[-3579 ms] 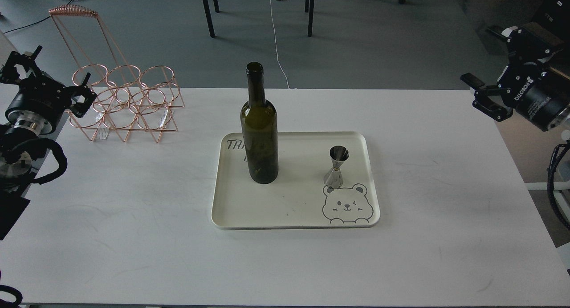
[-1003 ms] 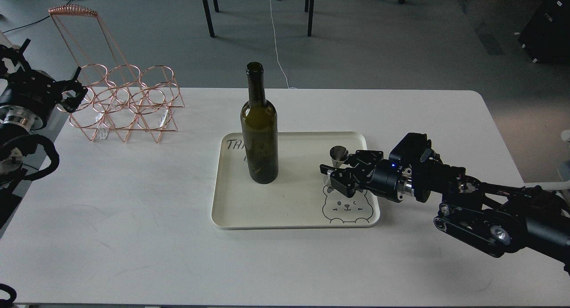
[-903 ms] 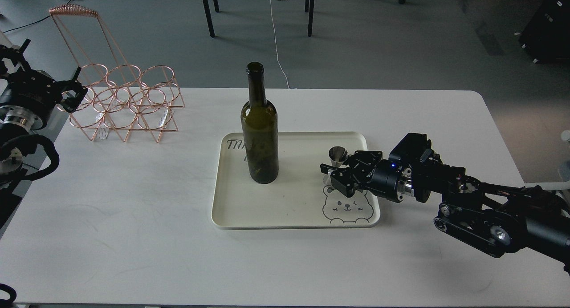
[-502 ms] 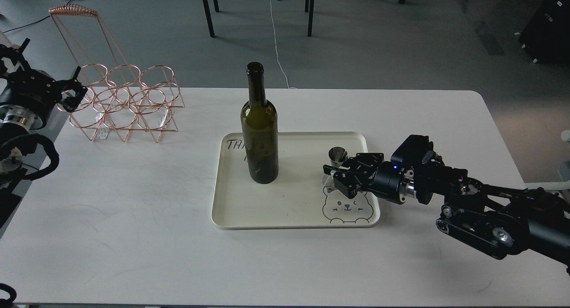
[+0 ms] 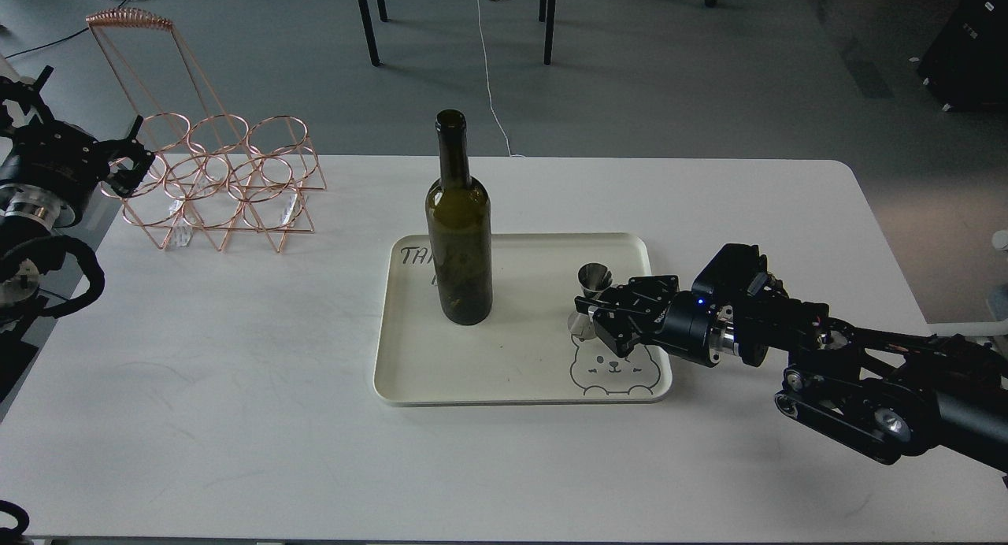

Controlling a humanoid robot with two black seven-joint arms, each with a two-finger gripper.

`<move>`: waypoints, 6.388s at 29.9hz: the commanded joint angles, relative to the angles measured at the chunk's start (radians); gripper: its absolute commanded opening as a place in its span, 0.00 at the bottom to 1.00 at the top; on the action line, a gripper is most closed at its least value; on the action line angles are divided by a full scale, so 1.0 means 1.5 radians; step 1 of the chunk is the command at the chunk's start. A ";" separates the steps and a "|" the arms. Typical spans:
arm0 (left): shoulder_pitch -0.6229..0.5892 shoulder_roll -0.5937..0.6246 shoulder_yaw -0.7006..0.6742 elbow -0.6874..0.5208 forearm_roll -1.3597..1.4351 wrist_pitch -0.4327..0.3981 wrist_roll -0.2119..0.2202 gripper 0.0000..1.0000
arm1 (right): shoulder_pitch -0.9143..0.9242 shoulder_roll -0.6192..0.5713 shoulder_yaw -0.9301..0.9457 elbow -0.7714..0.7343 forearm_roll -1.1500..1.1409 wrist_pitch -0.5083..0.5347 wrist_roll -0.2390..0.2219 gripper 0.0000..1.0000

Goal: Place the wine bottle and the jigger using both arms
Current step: 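Close the right gripper around the metal jigger, then lift the jigger off the tray and carry it away from the bottle, then lower the jigger onto the table and open the right gripper, then reach the left gripper past the copper rack toward the wine bottle, then close the left gripper around the wine bottle's neck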

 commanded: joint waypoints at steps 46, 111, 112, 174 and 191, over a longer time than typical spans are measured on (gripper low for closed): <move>-0.017 0.001 0.010 -0.006 0.006 0.000 0.003 0.99 | -0.189 -0.184 0.126 -0.116 0.164 -0.214 0.024 0.05; -0.010 0.067 0.011 -0.038 0.028 0.000 0.013 0.99 | -0.090 -0.440 0.111 0.182 0.409 -0.214 0.029 0.93; -0.010 0.075 0.011 -0.049 0.038 0.000 0.013 0.99 | -0.066 -0.439 0.113 0.179 0.441 -0.214 0.029 0.93; -0.004 0.145 0.133 -0.737 1.373 0.238 -0.012 0.98 | 0.032 -0.055 0.315 -0.537 1.443 0.437 0.008 0.99; -0.003 0.082 0.170 -0.712 1.461 0.281 -0.010 0.97 | 0.029 -0.054 0.315 -0.537 1.443 0.437 0.009 0.99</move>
